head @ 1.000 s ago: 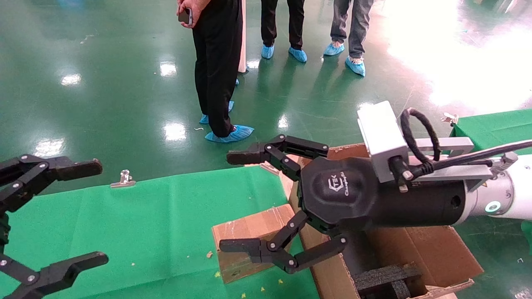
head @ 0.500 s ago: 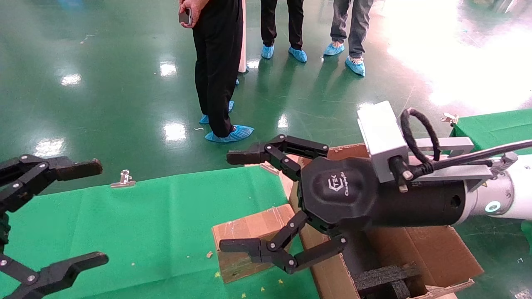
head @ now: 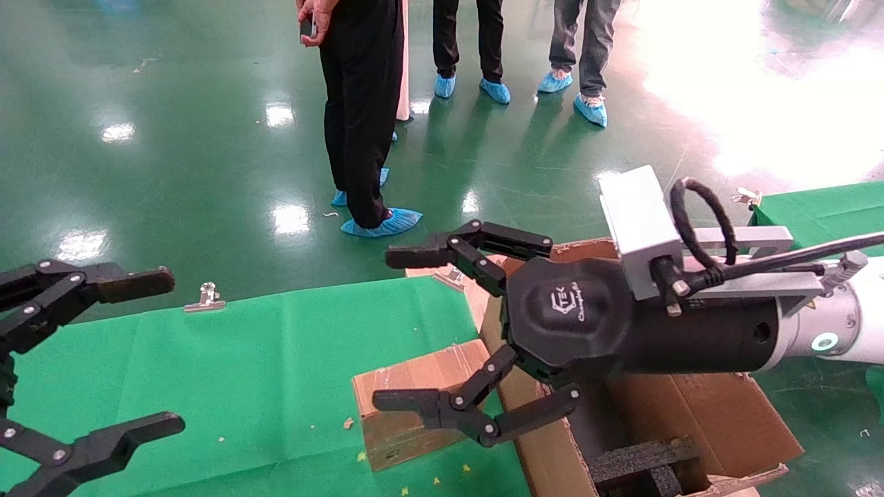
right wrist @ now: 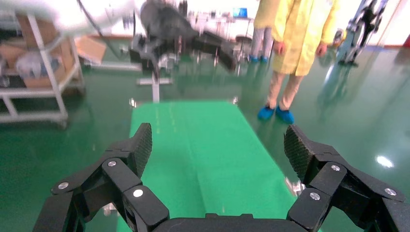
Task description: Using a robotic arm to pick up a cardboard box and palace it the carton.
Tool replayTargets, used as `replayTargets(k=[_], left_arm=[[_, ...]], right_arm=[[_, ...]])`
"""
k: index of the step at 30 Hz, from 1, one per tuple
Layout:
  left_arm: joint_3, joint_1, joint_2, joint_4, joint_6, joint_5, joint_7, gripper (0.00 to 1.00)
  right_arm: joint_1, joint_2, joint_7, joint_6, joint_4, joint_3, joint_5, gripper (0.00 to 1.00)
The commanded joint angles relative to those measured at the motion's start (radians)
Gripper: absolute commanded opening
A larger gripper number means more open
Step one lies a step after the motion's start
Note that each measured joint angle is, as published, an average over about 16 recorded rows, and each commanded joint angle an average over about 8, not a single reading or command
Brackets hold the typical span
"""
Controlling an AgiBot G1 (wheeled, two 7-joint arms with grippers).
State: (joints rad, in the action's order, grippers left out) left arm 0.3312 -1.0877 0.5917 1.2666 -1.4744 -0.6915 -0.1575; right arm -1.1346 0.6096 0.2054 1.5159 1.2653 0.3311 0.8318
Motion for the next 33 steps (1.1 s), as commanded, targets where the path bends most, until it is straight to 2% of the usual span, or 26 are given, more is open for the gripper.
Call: replayTargets(k=[1,10,17,23,33], left_arm=[[0.000,0.000,0.000,0.000,0.000,0.000,0.000,0.00],[0.000,0.000,0.000,0.000,0.000,0.000,0.000,0.00],[0.000,0.000,0.000,0.000,0.000,0.000,0.000,0.00],[0.000,0.000,0.000,0.000,0.000,0.000,0.000,0.00],[0.001,0.000,0.000,0.000,0.000,0.000,0.000,0.00]], right_arm=[[-0.013,-0.005,0.004,0.005,-0.004,0.011,0.028,1.00],[-0.213,0.067,0.048,0.062,-0.068,0.183,0.300,1.00],[-0.369,0.165,0.018,0.071,-0.158,0.362,0.480,1.00],[-0.472,0.251,-0.056,0.070,-0.274,0.496,0.565,1.00],[-0.585,0.388,-0.192,0.068,-0.490,0.668,0.636,1.00]])
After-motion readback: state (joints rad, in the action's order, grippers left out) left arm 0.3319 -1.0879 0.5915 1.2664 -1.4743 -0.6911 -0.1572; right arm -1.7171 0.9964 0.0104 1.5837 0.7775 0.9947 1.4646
